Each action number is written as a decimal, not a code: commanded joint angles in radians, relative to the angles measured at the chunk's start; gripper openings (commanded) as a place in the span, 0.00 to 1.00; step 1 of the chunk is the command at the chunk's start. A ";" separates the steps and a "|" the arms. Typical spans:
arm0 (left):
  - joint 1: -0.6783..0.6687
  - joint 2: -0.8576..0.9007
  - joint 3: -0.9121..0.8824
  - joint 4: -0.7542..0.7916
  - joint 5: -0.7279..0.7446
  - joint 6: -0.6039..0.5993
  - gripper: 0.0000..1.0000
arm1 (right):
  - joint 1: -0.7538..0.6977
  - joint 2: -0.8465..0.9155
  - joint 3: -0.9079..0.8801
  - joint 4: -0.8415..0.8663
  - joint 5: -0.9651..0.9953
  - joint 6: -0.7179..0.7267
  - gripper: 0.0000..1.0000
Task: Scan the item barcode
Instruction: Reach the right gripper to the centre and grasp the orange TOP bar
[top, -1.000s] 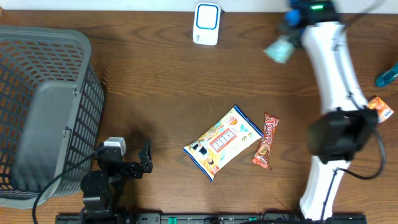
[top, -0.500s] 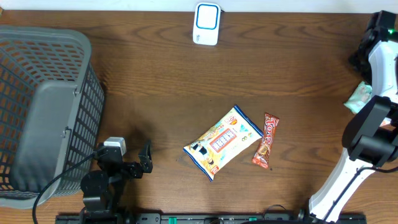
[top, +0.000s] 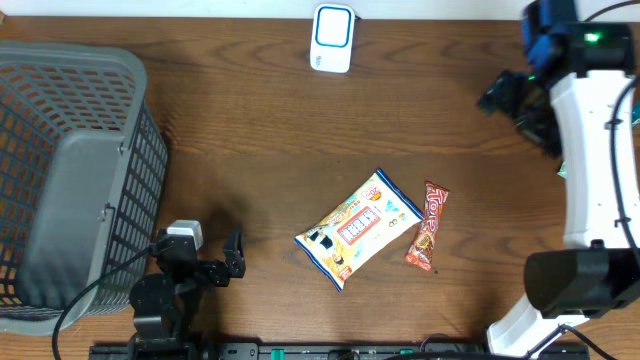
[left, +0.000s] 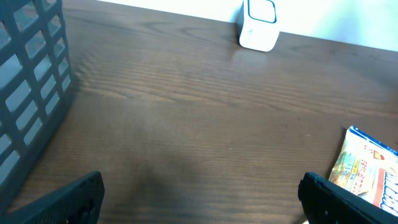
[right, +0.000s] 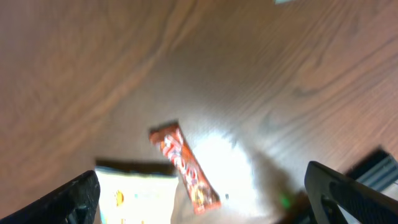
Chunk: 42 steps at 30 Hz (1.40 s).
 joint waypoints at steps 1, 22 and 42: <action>0.006 -0.005 -0.015 -0.019 0.013 -0.009 1.00 | 0.146 -0.002 -0.135 0.004 -0.021 0.037 0.99; 0.006 -0.005 -0.015 -0.019 0.013 -0.009 1.00 | 0.390 -0.002 -0.854 0.517 -0.005 0.210 0.65; 0.006 -0.005 -0.015 -0.019 0.013 -0.009 1.00 | 0.369 -0.002 -1.067 0.764 0.063 0.110 0.01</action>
